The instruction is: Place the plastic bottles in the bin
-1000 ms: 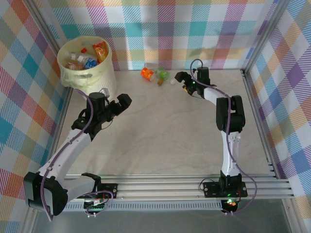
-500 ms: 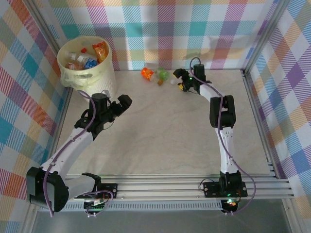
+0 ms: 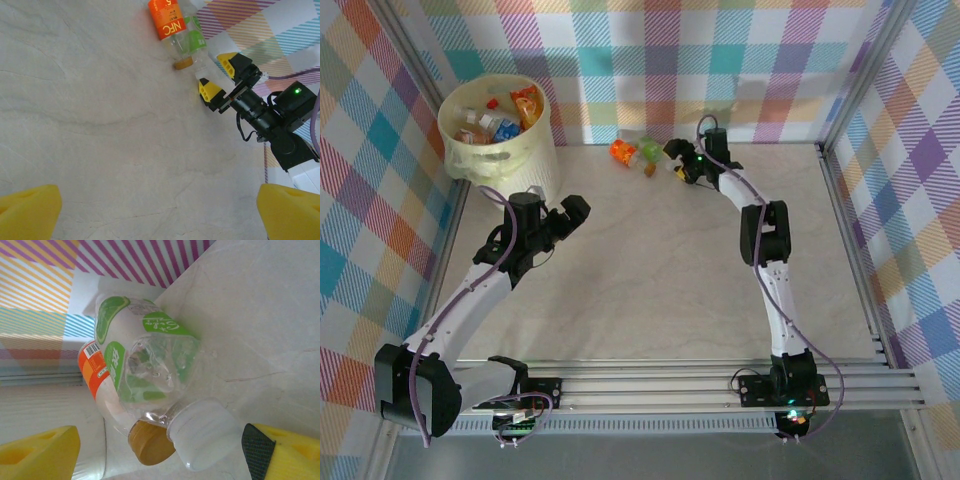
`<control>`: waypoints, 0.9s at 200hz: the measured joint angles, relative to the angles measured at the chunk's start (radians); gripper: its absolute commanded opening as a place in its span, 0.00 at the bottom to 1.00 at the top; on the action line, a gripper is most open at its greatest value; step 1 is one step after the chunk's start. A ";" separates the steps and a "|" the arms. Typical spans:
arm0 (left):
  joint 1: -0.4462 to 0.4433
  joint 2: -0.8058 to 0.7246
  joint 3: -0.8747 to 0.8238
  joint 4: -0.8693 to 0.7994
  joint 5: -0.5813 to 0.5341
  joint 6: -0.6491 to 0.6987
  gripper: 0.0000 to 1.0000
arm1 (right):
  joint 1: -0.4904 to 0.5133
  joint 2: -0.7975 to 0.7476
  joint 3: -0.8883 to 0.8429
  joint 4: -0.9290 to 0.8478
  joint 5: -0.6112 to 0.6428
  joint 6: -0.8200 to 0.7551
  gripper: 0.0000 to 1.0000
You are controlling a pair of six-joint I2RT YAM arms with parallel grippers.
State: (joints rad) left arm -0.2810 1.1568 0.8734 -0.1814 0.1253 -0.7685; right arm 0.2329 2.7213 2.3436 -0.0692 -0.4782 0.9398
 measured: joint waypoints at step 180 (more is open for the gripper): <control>0.000 0.048 0.000 -0.034 -0.039 0.026 1.00 | 0.042 0.075 0.283 -0.292 0.119 -0.380 0.82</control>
State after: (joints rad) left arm -0.2810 1.2053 0.8734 -0.2153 0.0860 -0.7422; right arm 0.2752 2.7964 2.6270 -0.3614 -0.3592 0.5594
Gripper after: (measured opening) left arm 0.998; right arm 0.815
